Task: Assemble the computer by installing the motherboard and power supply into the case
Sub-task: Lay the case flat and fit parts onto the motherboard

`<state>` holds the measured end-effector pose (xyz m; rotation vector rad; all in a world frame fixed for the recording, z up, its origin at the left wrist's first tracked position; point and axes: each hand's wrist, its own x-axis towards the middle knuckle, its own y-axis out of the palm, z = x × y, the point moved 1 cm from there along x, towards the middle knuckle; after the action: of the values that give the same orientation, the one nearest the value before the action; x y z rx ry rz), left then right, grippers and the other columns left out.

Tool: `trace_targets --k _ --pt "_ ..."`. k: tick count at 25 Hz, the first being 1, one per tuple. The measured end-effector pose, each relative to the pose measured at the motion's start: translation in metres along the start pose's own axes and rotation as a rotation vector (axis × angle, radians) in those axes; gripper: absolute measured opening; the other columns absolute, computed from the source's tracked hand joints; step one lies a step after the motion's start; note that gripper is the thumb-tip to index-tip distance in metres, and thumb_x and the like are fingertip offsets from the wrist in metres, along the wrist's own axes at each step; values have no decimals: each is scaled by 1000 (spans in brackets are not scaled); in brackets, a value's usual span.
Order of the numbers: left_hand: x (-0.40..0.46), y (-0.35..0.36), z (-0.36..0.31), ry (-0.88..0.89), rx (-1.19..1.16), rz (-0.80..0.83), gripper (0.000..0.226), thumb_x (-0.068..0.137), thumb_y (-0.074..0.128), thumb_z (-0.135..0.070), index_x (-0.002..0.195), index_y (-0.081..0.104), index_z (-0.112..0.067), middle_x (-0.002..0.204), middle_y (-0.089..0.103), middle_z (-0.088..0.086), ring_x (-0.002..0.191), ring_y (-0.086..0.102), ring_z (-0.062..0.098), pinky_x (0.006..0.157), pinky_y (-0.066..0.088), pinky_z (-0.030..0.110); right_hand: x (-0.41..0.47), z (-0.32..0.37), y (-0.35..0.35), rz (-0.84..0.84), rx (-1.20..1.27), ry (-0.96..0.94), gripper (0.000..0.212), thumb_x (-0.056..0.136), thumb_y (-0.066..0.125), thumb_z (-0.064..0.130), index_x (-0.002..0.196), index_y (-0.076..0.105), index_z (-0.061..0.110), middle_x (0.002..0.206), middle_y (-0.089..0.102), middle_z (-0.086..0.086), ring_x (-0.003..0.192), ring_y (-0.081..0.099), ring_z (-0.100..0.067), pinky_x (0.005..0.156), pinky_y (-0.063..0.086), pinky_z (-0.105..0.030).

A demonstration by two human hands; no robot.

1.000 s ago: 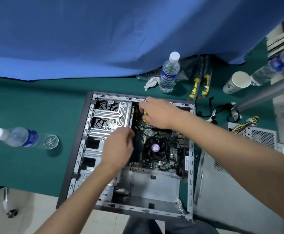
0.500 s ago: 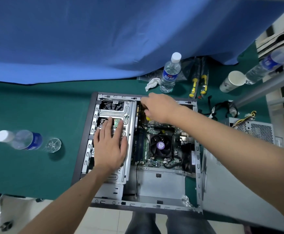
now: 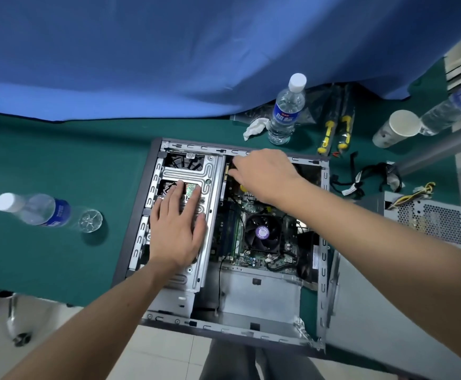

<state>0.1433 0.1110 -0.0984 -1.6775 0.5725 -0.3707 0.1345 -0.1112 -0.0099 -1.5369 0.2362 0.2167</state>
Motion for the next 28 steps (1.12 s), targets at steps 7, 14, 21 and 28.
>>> trace_targets --k 7,14,21,28 --pt "-1 2 2 -5 12 -35 55 99 30 -45 151 34 -29 158 28 11 143 27 27 116 19 46 2 -12 -13 202 250 -125 24 91 54 13 114 53 20 113 44 -8 68 48 -18 56 35 -33" --pt "-6 8 2 -10 20 -50 54 100 28 -46 152 33 -30 157 29 10 141 27 26 116 20 46 -4 -7 0 53 -49 18 44 105 33 47 92 54 11 84 56 -6 86 61 -32 64 39 -37" --pt "-3 7 3 -8 21 -48 55 100 25 -47 152 34 -30 156 30 11 143 26 26 116 17 43 -8 -20 -6 94 84 -164 13 99 52 18 110 59 15 107 52 -11 66 48 -19 61 41 -38" --pt "-2 4 1 -10 9 -57 53 102 24 -45 151 36 -29 155 31 11 143 26 27 117 18 45 -2 -24 -5 252 185 -79 36 101 47 30 135 44 18 131 41 -15 87 58 -32 66 40 -37"
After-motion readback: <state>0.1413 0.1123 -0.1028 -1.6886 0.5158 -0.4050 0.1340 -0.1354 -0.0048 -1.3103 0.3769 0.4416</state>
